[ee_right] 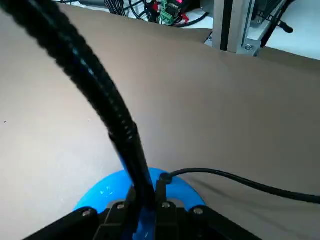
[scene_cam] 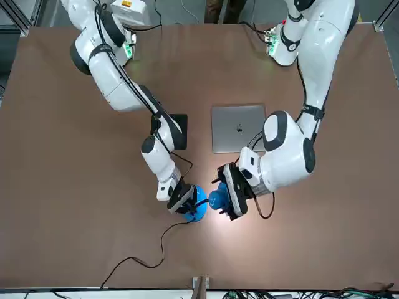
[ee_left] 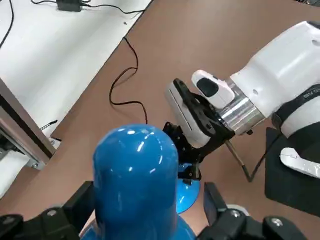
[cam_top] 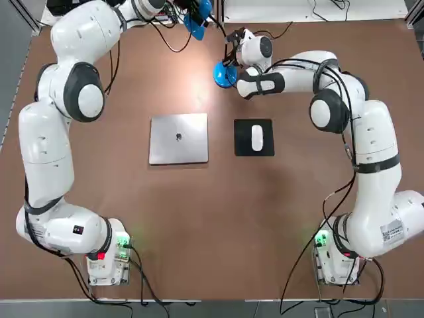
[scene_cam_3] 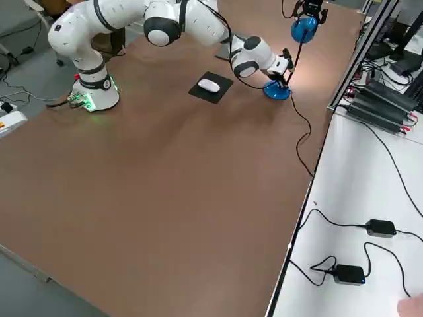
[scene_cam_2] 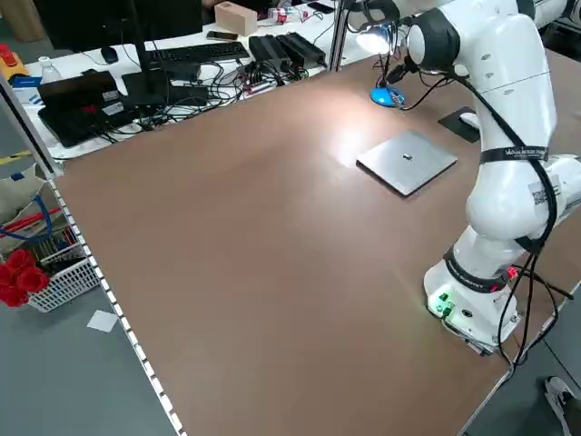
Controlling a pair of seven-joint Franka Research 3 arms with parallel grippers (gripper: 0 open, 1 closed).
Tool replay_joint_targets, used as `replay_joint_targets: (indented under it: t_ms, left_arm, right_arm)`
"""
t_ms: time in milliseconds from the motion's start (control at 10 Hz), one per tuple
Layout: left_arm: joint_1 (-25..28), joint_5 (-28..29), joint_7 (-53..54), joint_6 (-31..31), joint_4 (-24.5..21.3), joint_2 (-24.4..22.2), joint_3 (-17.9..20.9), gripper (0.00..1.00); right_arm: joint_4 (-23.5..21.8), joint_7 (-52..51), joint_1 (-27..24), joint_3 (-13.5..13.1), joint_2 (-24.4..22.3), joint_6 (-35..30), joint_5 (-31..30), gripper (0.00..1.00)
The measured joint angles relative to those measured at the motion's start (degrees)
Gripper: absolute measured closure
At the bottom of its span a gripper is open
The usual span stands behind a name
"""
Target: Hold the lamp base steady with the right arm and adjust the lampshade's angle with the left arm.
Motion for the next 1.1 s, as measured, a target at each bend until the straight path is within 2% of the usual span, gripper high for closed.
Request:
replay_joint_targets:
  t_ms: [600, 800, 1000, 1100]
  left_arm:
    - [-0.54, -0.56, 1.82, 0.33, 0.08, 0.01, -0.77, 0.06]
    - [-0.5, -0.56, 1.84, 0.37, 0.08, 0.03, -0.77, 0.11]
    - [-0.42, -0.56, 1.85, 0.49, 0.12, 0.03, -0.77, 0.22]
    - [-0.41, -0.56, 1.85, 0.51, 0.12, 0.03, -0.77, 0.24]
  right_arm:
    - [-0.02, -0.03, 0.07, -0.11, 0.02, 0.11, -0.05, 0.85]
    - [-0.05, -0.06, 0.18, -0.26, 0.02, 0.25, -0.07, 0.85]
    - [-0.06, -0.11, 0.29, -0.41, 0.02, 0.34, -0.11, 0.85]
    - [-0.06, -0.12, 0.42, -0.58, 0.02, 0.45, -0.12, 0.85]
